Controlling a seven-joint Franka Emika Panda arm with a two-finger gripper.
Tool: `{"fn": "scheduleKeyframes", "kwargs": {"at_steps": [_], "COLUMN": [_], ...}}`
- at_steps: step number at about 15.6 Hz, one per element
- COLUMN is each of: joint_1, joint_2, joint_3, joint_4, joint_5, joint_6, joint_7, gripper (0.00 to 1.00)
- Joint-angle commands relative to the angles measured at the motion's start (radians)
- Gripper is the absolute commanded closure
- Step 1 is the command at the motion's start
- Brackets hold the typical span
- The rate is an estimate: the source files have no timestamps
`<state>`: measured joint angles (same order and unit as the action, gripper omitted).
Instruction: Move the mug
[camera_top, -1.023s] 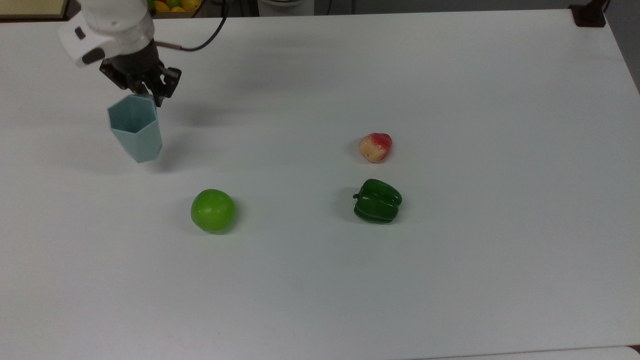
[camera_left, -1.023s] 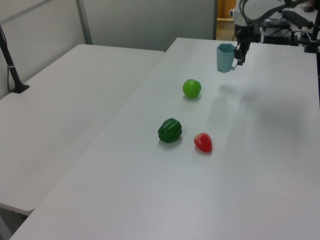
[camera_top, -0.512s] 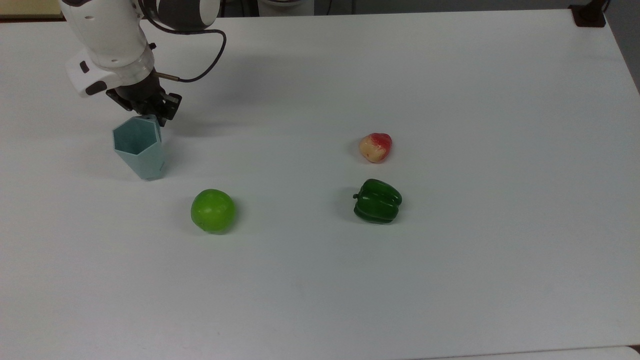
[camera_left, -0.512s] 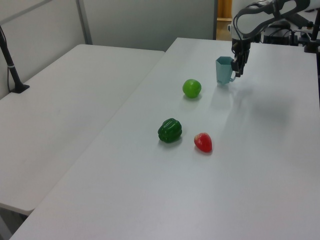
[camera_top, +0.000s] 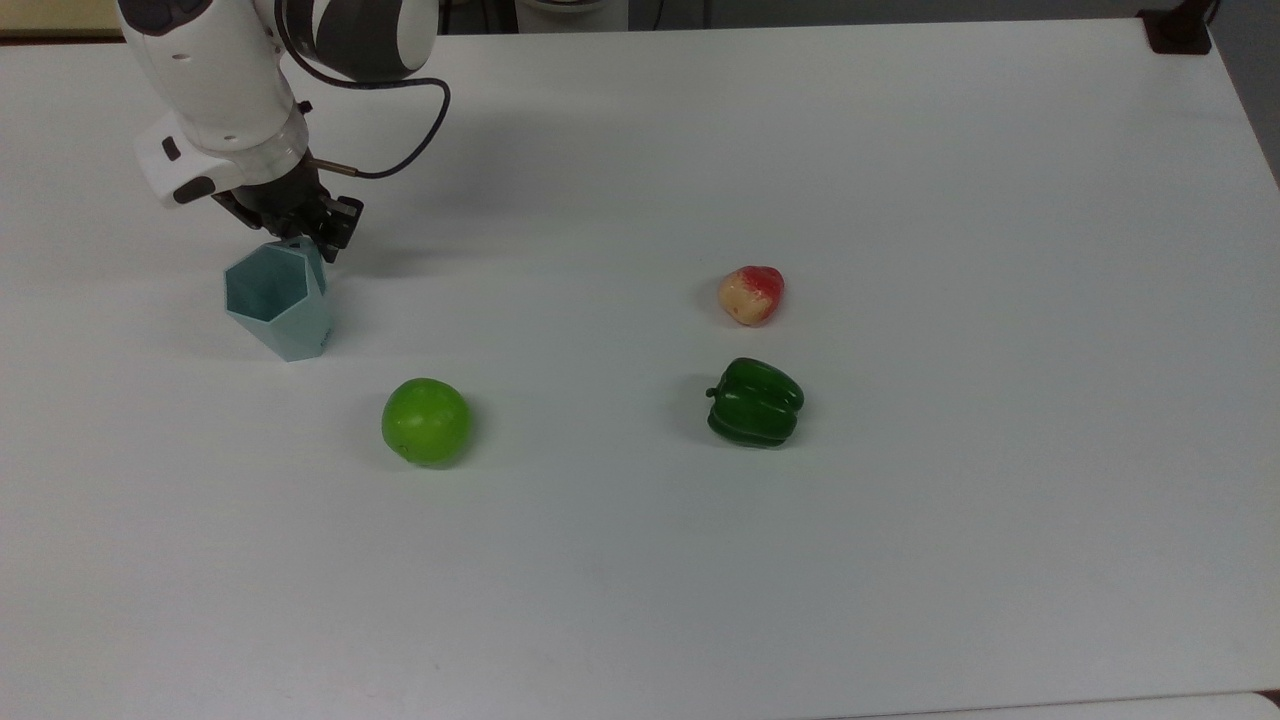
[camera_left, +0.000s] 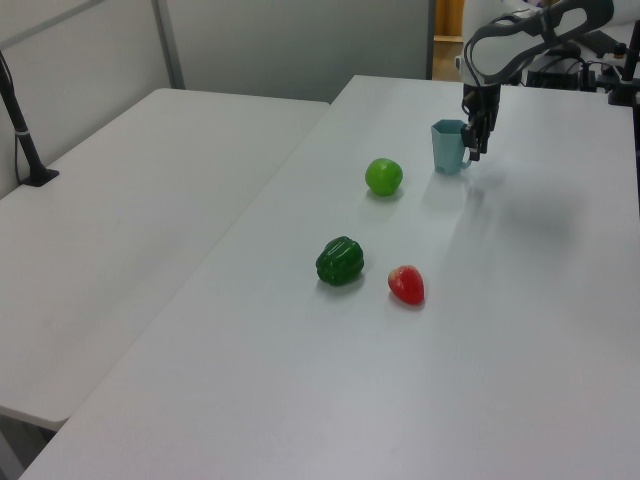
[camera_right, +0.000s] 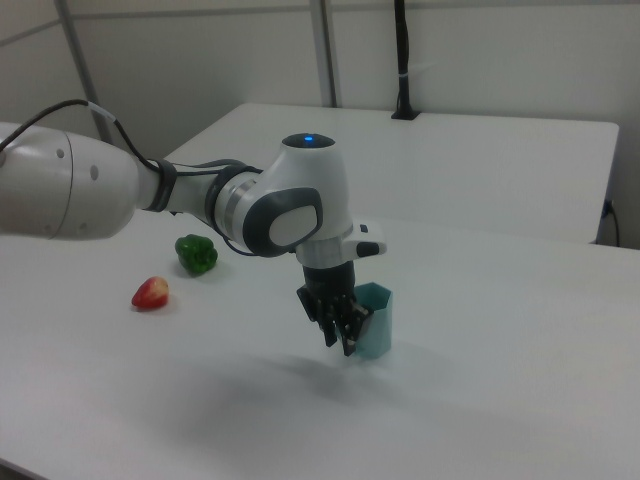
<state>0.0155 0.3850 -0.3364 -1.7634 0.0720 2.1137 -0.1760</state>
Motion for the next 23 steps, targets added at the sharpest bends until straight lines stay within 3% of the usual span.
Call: {"fn": "scheduleKeyframes", "kwargs": {"at_steps": [1,6,10,12,13,15,16,19,23], "joint_1": [-0.002,0.011,0.101,0.165,0.188,0.186,0.176,0.159,0.078], "joint_2": [-0.009,-0.127,-0.265,-0.322,-0.345,-0.379,-0.386,-0.391,-0.391], "joint_3": [0.004,0.002,0.004,0.011,0.025,0.104,0.134,0.158,0.169], "joint_4": [0.008,0.01,0.012,0.036,0.047,0.061,0.068,0.081,0.108], "joint_5": [0.02,0.017,-0.026,-0.095,-0.13,-0.167,-0.16,-0.117,-0.038], "joint_6": [0.012,-0.024,-0.206,-0.327,-0.396,-0.498,-0.517,-0.538,-0.537], "joint_7": [-0.007,0.065,0.148,0.217,0.251,0.256,0.254,0.247,0.083], "gripper": [0.0,0.0,0.0,0.0,0.0,0.0,0.0,0.0,0.0]}}
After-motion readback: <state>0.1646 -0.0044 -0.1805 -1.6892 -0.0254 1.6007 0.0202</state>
